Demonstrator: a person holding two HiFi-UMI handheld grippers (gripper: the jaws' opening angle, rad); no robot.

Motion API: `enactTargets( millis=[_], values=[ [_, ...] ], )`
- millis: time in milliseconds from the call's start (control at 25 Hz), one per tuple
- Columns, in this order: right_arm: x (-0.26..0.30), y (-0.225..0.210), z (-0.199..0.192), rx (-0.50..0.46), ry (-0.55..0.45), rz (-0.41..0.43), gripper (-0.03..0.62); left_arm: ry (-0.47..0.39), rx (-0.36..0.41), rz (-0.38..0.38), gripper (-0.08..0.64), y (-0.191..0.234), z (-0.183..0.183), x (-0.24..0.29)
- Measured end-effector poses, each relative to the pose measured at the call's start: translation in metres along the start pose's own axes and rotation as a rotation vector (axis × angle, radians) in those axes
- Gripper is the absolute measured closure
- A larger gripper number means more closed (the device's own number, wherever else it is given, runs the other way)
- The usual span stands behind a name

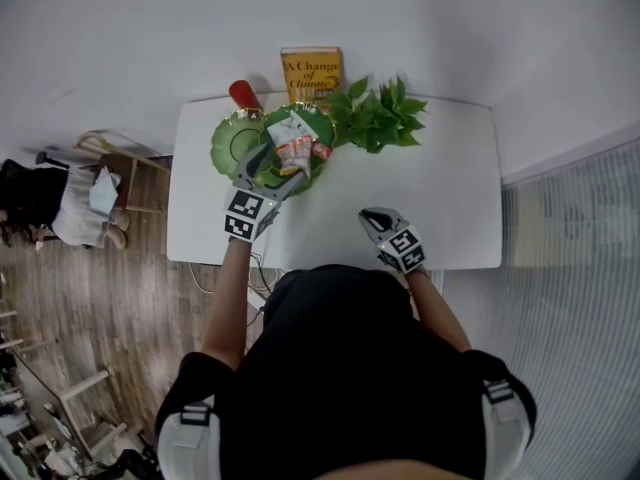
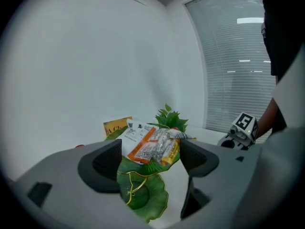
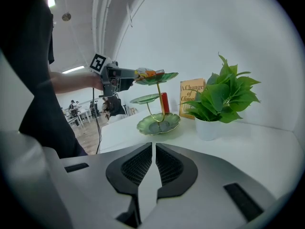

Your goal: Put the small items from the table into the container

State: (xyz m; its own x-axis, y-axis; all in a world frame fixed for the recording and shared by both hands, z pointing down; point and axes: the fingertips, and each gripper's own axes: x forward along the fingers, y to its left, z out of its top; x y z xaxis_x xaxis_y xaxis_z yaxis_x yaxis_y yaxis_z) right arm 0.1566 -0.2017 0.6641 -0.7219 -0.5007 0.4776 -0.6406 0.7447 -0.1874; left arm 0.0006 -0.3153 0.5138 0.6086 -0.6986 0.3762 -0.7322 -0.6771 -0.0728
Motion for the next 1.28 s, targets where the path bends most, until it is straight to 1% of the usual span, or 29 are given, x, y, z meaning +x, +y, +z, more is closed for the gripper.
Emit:
enactTargets(
  millis=[200,320,480,640,800,920,1040,1080,1160,1280],
  values=[
    [0.0,-0.001,0.0,-0.003,0.007,0.001,0.566,0.01,-0.001,0.036,0.193,0.01,0.004,0.006],
    [-0.001,-0.002,0.001,-0.005,0.006,0.0,0.566,0.008,-0.004,0.027,0.193,0.006,0.005,0.007],
    [-0.002,-0.002,-0.001,-0.005,0.012,0.003,0.566,-0.025,-0.011,0.001,0.193,-0.008,0.01,0.001],
    [0.0,0.0,-0.002,-0.01,0.016,0.01,0.566,-0.037,-0.009,-0.01,0.193,-0.016,0.006,-0.004],
    [0.002,0.004,-0.002,-0.016,0.017,0.019,0.566,-0.096,-0.016,-0.002,0.193,-0.019,0.012,-0.013],
    [0.002,0.006,0.001,-0.028,0.007,0.019,0.566,-0.154,-0.026,0.021,0.195,-0.019,0.017,-0.021],
    [0.002,0.008,0.009,-0.032,-0.012,0.029,0.568,-0.2,-0.057,0.047,0.2,-0.018,0.017,-0.031],
    [0.002,0.008,0.013,-0.036,-0.019,0.031,0.568,-0.215,-0.074,0.049,0.214,-0.018,0.016,-0.035],
    [0.005,0.008,0.021,-0.05,-0.029,0.037,0.568,-0.243,-0.117,0.036,0.294,-0.021,0.012,-0.041],
    [0.009,0.01,0.034,-0.067,-0.05,0.052,0.568,-0.266,-0.171,0.005,0.389,-0.028,0.004,-0.052]
  ],
)
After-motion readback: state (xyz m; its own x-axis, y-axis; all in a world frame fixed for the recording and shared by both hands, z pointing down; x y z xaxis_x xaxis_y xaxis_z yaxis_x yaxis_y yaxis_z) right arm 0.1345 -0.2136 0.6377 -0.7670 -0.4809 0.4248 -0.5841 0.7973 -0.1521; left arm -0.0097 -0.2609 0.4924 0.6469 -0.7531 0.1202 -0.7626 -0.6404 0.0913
